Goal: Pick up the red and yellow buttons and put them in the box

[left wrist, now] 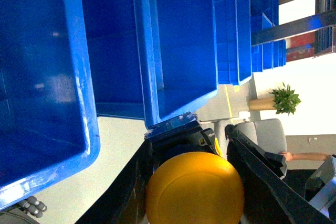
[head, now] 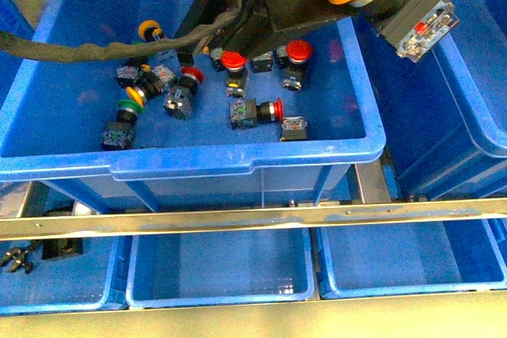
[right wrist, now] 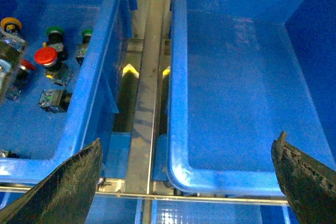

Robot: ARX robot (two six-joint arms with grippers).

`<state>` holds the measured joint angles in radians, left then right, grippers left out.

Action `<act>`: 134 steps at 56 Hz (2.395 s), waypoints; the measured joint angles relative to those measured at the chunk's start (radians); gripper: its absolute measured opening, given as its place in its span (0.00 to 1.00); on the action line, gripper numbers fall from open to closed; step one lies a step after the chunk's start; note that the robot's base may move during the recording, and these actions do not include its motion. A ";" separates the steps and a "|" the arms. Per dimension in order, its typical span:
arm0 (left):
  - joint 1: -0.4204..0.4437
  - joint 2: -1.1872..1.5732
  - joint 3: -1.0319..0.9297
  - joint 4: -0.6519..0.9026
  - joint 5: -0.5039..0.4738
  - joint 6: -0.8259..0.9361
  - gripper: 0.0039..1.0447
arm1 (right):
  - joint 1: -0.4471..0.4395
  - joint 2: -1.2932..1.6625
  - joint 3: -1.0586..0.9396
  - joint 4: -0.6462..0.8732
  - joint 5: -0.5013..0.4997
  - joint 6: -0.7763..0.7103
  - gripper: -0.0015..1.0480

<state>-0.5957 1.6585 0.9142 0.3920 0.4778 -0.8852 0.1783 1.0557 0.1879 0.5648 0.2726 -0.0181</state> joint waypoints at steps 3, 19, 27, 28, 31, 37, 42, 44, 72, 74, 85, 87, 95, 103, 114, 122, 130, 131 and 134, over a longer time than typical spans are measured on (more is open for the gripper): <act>-0.006 0.000 0.000 0.000 -0.001 0.000 0.33 | 0.019 0.055 0.009 0.059 0.001 -0.024 0.93; -0.023 0.000 0.000 0.007 -0.009 -0.011 0.33 | 0.100 0.272 0.060 0.221 0.027 -0.086 0.93; -0.024 0.000 0.002 0.007 -0.007 -0.010 0.33 | 0.142 0.293 0.076 0.235 0.055 -0.108 0.93; -0.024 0.002 0.002 0.007 -0.007 -0.010 0.33 | 0.148 0.293 0.077 0.245 0.061 -0.112 0.93; -0.024 0.010 0.012 0.007 -0.007 -0.009 0.33 | 0.158 0.293 0.080 0.262 0.074 -0.135 0.93; -0.024 0.027 0.027 0.007 -0.007 -0.003 0.32 | 0.177 0.294 0.084 0.270 0.079 -0.171 0.93; -0.026 0.048 0.036 0.005 -0.007 0.003 0.32 | 0.199 0.302 0.087 0.290 0.079 -0.203 0.93; -0.027 0.055 0.039 0.002 -0.007 0.005 0.32 | 0.207 0.306 0.088 0.298 0.080 -0.214 0.93; -0.034 0.099 0.079 -0.006 -0.014 0.025 0.32 | 0.267 0.380 0.093 0.430 0.114 -0.397 0.93; -0.035 0.099 0.079 -0.006 -0.014 0.025 0.32 | 0.268 0.389 0.093 0.453 0.113 -0.424 0.93; -0.038 0.105 0.084 -0.006 -0.018 0.026 0.32 | 0.277 0.412 0.093 0.481 0.108 -0.501 0.93; -0.039 0.105 0.085 -0.007 -0.019 0.026 0.32 | 0.278 0.419 0.093 0.489 0.104 -0.518 0.93; -0.042 0.109 0.094 -0.008 -0.023 0.026 0.32 | 0.281 0.446 0.092 0.517 0.101 -0.562 0.93; -0.044 0.110 0.098 -0.009 -0.026 0.026 0.32 | 0.281 0.458 0.091 0.530 0.102 -0.579 0.93; -0.044 0.111 0.101 -0.009 -0.026 0.026 0.32 | 0.273 0.473 0.090 0.549 0.101 -0.593 0.93; -0.045 0.111 0.101 -0.009 -0.026 0.026 0.32 | 0.261 0.484 0.090 0.558 0.101 -0.605 0.93; -0.046 0.111 0.101 -0.009 -0.030 0.025 0.32 | 0.251 0.488 0.090 0.567 0.102 -0.612 0.84; -0.046 0.111 0.101 -0.009 -0.030 0.025 0.32 | 0.251 0.488 0.090 0.568 0.102 -0.612 0.82; -0.046 0.111 0.101 -0.009 -0.030 0.025 0.32 | 0.249 0.488 0.090 0.568 0.105 -0.612 0.76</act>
<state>-0.6415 1.7695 1.0153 0.3828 0.4477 -0.8600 0.4274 1.5436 0.2783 1.1332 0.3775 -0.6304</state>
